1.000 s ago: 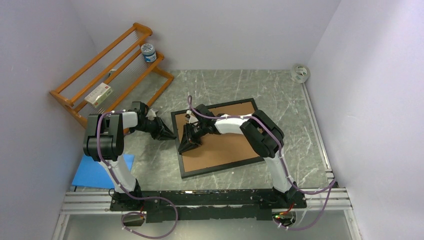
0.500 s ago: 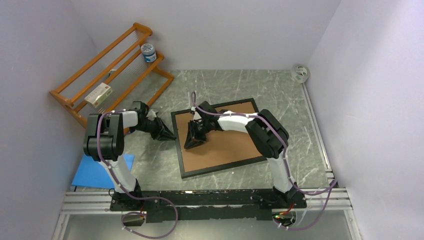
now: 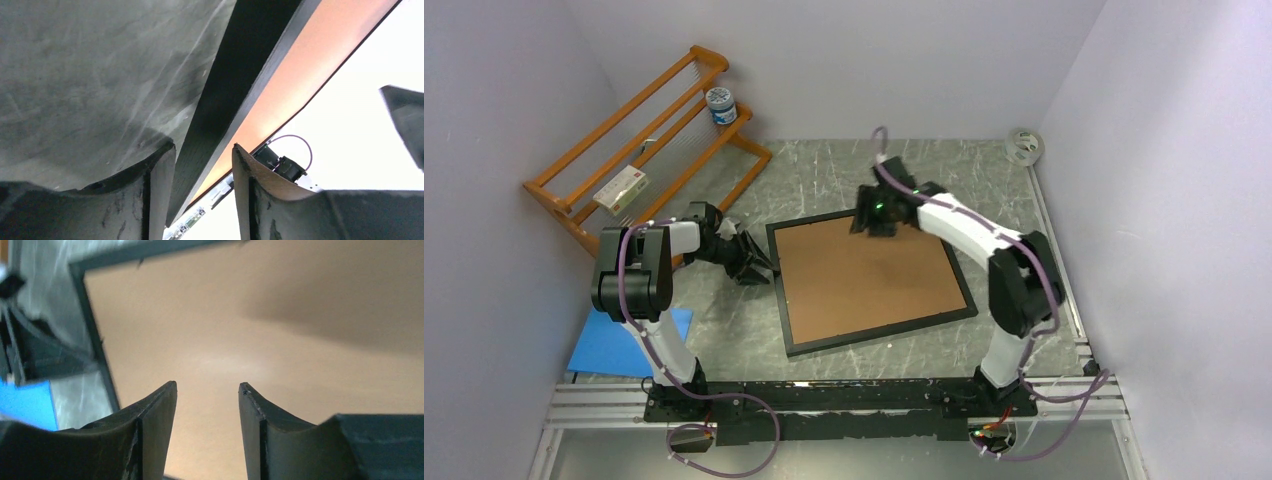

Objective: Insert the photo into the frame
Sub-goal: Install the photo frame at the center of the board, then adjust the photo frame at the center of the board.

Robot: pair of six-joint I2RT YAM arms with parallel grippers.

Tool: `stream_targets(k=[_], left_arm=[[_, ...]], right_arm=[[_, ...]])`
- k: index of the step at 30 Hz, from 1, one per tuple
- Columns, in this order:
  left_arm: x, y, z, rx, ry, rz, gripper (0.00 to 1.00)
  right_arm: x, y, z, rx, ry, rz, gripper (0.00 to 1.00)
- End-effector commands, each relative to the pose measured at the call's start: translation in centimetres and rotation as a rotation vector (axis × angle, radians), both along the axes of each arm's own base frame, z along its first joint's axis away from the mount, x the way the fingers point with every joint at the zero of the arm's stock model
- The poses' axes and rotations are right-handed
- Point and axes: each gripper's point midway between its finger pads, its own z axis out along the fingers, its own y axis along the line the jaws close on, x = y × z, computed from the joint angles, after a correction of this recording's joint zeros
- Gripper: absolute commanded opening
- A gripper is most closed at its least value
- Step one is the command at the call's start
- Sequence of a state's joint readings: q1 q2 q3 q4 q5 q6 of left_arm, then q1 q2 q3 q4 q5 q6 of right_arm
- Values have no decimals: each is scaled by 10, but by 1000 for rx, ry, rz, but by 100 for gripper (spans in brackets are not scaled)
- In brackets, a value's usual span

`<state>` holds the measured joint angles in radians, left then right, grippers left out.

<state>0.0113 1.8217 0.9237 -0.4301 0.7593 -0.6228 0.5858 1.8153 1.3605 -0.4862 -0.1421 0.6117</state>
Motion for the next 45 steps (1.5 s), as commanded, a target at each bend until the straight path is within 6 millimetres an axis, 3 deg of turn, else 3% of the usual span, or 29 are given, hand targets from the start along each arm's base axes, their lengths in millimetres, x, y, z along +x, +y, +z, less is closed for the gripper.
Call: stream_targets(k=[1, 3, 7, 10, 15, 20, 29, 37, 45], left_arm=[[20, -1, 21, 0, -99, -8, 54], [23, 1, 22, 13, -105, -3, 57], [29, -1, 24, 3, -116, 11, 60], [30, -1, 23, 4, -116, 15, 60], [31, 0, 20, 8, -116, 13, 61], [36, -2, 17, -7, -110, 14, 62], [62, -6, 28, -39, -153, 24, 62], [77, -8, 28, -57, -170, 29, 61], [99, -41, 36, -96, -225, -49, 60]], right_arm=[[46, -115, 35, -196, -131, -236, 56], [52, -152, 37, -236, -142, -296, 60], [49, -219, 23, -251, -84, -480, 63], [43, -247, 11, -164, -48, -579, 64], [30, -273, -16, -118, 53, -655, 60], [19, -274, -38, -104, 115, -647, 60], [-2, -268, -63, -67, 196, -586, 65], [-16, -252, -63, 9, 220, -512, 64], [-45, -228, -55, 131, 251, -497, 62]])
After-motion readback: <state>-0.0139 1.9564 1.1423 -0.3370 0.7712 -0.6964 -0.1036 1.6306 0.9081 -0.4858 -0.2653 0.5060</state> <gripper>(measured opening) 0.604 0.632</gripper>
